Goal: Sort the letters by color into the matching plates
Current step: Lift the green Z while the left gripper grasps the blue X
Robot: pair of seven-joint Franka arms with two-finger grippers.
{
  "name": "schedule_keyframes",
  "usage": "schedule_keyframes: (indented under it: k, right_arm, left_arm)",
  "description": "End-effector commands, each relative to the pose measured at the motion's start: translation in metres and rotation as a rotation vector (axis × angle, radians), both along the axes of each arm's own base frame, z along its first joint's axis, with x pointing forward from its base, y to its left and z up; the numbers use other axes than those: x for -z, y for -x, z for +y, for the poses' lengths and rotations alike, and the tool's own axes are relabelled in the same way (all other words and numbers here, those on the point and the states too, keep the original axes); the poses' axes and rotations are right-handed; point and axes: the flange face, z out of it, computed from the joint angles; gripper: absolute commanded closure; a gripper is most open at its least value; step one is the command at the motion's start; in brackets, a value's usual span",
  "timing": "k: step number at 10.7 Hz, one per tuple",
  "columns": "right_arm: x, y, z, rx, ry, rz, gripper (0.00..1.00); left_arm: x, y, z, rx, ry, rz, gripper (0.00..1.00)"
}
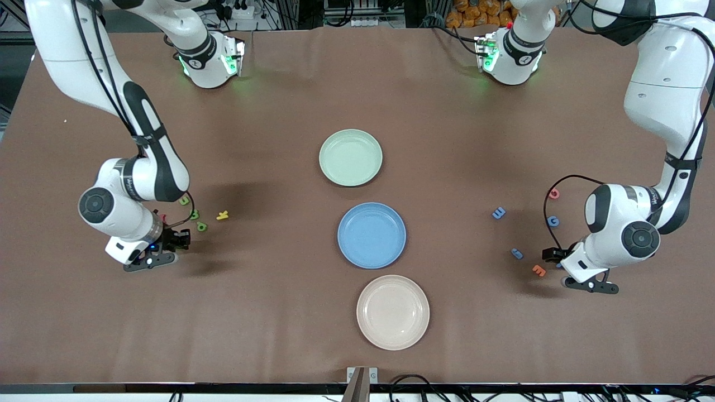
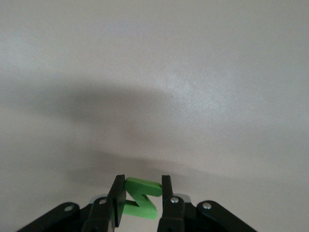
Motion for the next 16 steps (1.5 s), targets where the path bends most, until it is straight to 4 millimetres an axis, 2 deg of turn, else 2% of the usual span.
schedule_keyframes:
  k: [1, 2, 7, 9, 11, 12, 14, 16]
  right_arm:
    - [-0.042, 0.002, 0.006, -0.019, -0.015, 0.003, 1.00]
    - [-0.049, 0.002, 0.007, -0.019, -0.016, 0.000, 1.00]
    - [-0.068, 0.010, 0.025, -0.028, -0.026, 0.048, 1.00]
    - [-0.075, 0.012, 0.034, -0.016, -0.030, 0.063, 1.00]
    - [-0.080, 0.014, 0.051, 0.005, -0.031, 0.066, 1.00]
    - [-0.080, 0.015, 0.062, 0.027, -0.031, 0.066, 1.00]
    - [-0.079, 0.021, 0.103, 0.080, -0.043, 0.069, 1.00]
    - [-0.079, 0.032, 0.158, 0.127, -0.047, 0.070, 1.00]
  left_arm:
    - [-0.002, -0.005, 0.005, 0.001, -0.009, -0.013, 0.90]
    - [-0.001, -0.005, 0.007, -0.004, -0.008, -0.012, 1.00]
    - [-0.009, -0.006, 0.005, -0.020, -0.007, -0.024, 1.00]
    - [-0.025, -0.010, -0.001, -0.037, -0.005, -0.051, 1.00]
    - [-0.050, -0.015, -0.008, -0.083, 0.020, -0.085, 1.00]
    - [-0.062, -0.016, -0.016, -0.102, 0.049, -0.099, 1.00]
    - [-0.080, -0.019, -0.038, -0.152, 0.095, -0.120, 1.00]
    - [-0.094, -0.018, -0.069, -0.209, 0.134, -0.131, 1.00]
